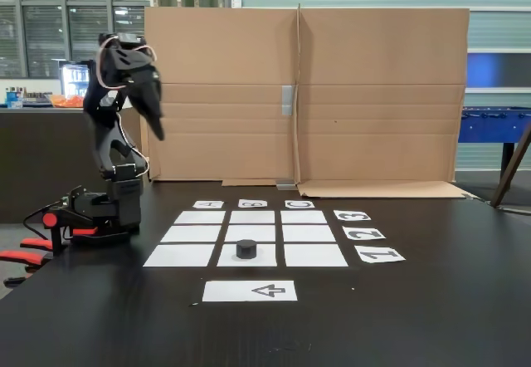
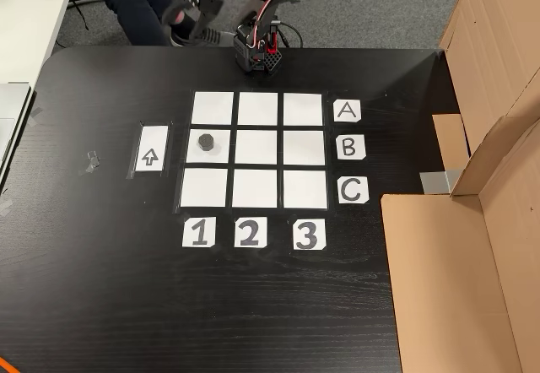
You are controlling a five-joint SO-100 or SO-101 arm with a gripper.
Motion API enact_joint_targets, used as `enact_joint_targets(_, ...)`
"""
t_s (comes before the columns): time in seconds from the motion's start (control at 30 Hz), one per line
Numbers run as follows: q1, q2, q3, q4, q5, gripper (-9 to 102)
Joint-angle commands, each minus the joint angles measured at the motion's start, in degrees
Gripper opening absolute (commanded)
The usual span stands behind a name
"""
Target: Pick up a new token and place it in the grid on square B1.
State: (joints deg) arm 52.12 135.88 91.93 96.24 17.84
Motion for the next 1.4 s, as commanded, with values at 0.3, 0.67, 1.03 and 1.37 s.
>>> enact_joint_targets(0.3, 20.04, 15.91, 15.03, -5.63, -5.98, 33)
enact_joint_targets(0.67, 29.71, 27.95, 43.15, -25.58, -8.26, 33)
enact_joint_targets(1.03, 33.84, 40.17, 63.63, -32.96, -12.04, 33)
enact_joint_targets(1.37, 33.93, 46.49, 75.06, -32.34, -12.3, 28)
